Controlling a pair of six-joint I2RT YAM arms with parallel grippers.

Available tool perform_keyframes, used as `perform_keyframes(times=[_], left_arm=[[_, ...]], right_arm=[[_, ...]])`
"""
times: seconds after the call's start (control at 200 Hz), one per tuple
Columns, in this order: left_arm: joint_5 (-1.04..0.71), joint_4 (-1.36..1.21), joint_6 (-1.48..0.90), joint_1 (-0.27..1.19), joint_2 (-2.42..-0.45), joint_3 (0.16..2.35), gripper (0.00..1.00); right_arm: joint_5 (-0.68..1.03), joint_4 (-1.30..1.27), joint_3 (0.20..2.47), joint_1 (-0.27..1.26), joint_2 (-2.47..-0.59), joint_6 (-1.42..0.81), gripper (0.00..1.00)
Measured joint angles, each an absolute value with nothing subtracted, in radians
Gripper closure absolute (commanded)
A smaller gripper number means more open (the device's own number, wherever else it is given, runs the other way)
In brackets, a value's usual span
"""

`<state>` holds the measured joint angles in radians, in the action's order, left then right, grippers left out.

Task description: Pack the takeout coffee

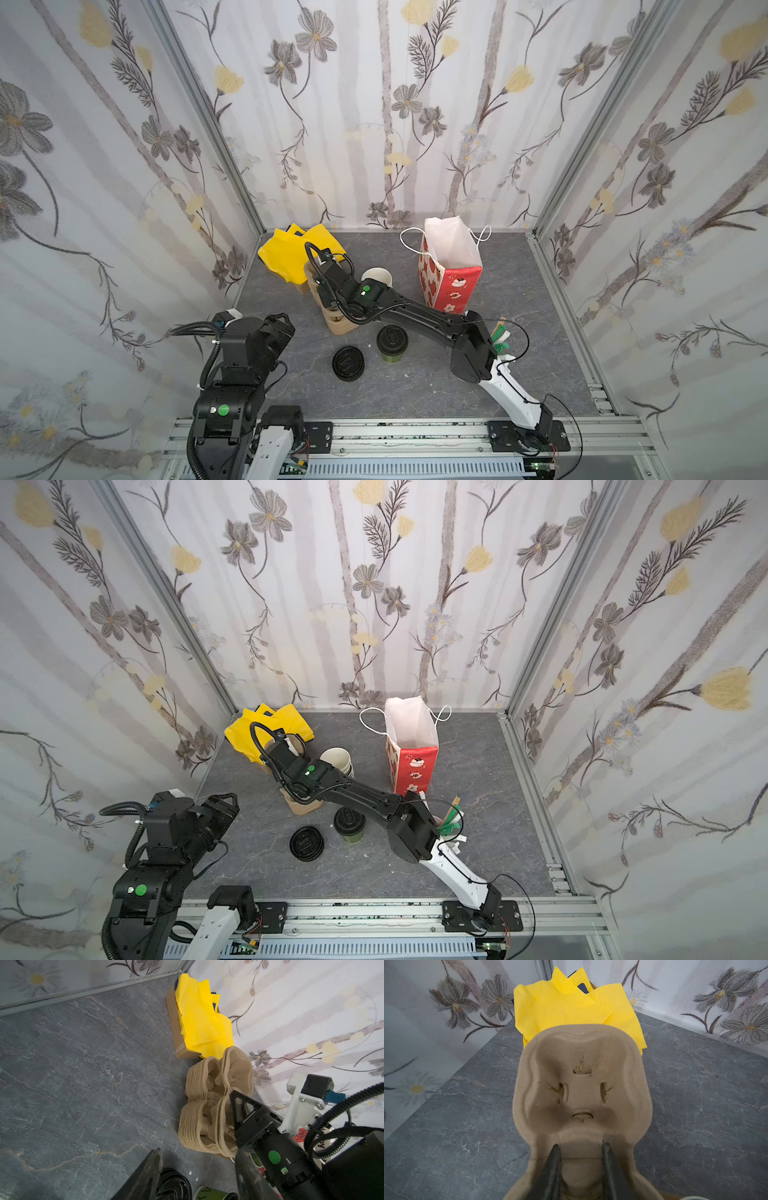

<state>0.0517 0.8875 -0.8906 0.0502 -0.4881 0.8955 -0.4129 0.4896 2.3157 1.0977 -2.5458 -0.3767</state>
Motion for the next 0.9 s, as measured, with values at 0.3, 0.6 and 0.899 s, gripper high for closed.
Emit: perform_keyframes(times=[0.3, 0.6, 0.899], left_arm=[[0.047, 0.886, -0.891, 0.05, -0.498, 0.874, 0.39], [-0.111, 0.785, -0.96, 0.048, -0.53, 0.689, 0.42], [-0.303, 0.53, -1.004, -0.023, -0.549, 0.541, 0.41]], right_arm=[[-0.391, 0.474, 2.316, 1.096, -2.54, -0.392, 0.81], [-0.361, 0.469, 2.316, 1.089, -2.561, -0.43, 0.81], [-0.336, 0.469, 2.316, 1.086, -2.561, -0.437, 0.8]])
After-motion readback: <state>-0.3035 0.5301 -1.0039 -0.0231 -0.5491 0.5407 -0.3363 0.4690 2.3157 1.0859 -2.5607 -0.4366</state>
